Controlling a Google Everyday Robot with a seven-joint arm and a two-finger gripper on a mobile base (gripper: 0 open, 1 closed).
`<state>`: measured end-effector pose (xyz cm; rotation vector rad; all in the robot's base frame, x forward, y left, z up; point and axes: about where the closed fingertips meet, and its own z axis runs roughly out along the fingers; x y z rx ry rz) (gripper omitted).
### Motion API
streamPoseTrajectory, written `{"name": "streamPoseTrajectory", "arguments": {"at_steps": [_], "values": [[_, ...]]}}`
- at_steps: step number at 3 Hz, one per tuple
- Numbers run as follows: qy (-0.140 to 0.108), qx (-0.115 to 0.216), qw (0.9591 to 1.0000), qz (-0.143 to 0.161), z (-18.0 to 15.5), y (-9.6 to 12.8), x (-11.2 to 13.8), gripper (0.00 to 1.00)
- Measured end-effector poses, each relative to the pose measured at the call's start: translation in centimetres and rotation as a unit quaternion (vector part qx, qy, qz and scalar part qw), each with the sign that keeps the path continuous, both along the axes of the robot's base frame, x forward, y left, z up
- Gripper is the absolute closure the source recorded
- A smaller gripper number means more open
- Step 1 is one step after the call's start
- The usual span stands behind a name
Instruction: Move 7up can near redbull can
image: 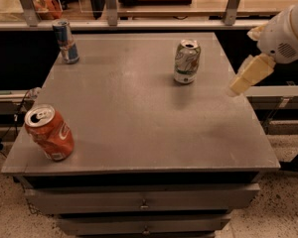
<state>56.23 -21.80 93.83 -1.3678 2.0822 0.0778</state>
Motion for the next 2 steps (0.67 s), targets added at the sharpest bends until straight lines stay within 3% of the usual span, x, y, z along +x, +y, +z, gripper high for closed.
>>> {"name": "streamPoseTrajectory", "arguments": {"at_steps": [1,2], "values": [[-0.021,0.101,0.9940,-0.036,-2.0,0.8,6.3,0.00],[-0.027,0.221,0.9733,-0.056,-4.0,2.4,10.2,0.00]]}}
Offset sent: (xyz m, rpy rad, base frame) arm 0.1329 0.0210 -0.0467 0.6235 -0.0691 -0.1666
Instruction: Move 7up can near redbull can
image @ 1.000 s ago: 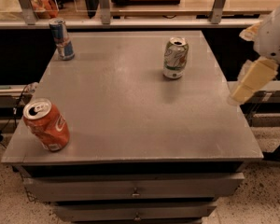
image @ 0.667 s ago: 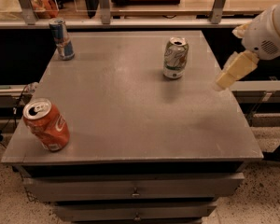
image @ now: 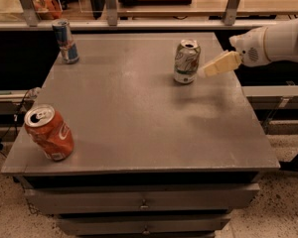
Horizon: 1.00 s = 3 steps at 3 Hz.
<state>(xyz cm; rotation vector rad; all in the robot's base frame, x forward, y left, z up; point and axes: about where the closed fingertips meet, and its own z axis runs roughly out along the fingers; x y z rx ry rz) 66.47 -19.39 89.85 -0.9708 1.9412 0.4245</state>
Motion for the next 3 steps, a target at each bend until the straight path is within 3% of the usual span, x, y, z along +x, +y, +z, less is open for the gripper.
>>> {"name": "streamPoseTrajectory", "arguments": {"at_steps": [1,2,3], "values": [[-0.008,0.069,0.9975,0.009,-0.5,2.3,1.5,0.00],[-0.015,0.125,0.9917,0.027,-0.9,5.2,2.1,0.00],[-0.028,0.166,0.9846,0.047,-1.1,7.6,2.0,0.15]]}}
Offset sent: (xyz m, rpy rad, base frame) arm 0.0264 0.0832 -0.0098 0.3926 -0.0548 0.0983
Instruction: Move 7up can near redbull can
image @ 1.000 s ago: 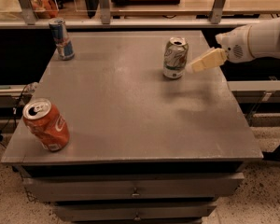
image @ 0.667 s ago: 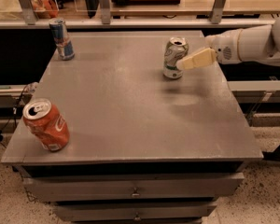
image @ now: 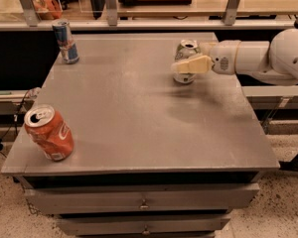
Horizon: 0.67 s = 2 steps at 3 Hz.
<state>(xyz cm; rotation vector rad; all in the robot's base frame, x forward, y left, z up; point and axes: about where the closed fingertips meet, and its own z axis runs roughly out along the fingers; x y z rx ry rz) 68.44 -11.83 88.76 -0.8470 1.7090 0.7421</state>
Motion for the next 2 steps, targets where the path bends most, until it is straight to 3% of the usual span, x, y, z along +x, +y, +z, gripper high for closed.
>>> {"name": "streamPoseTrajectory", "arguments": {"at_steps": [2], "values": [[-0.054,0.031,0.9978,0.022,2.0,1.6,-0.4,0.62]]}}
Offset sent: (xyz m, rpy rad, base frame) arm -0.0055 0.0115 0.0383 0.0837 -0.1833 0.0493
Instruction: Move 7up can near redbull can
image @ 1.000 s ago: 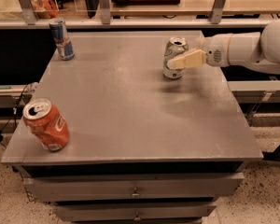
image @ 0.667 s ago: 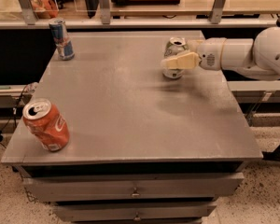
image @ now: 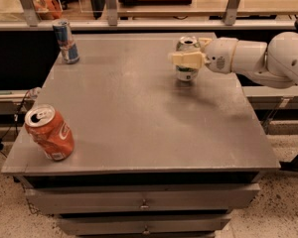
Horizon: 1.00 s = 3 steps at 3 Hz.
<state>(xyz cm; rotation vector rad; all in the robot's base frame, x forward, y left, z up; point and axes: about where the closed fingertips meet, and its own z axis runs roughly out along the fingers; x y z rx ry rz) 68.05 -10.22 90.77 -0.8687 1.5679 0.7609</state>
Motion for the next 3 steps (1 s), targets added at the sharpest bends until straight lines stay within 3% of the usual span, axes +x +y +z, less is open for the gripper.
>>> {"name": "streamPoseTrajectory", "arguments": {"at_steps": [1,2,3], "values": [[-0.050,-0.010,0.9987,0.007,4.0,-0.3,0.0,0.85],[-0.057,-0.010,0.9983,0.008,4.6,-0.2,0.1,1.00],[-0.064,0.015,0.9977,0.016,5.4,2.8,1.0,1.00]]}}
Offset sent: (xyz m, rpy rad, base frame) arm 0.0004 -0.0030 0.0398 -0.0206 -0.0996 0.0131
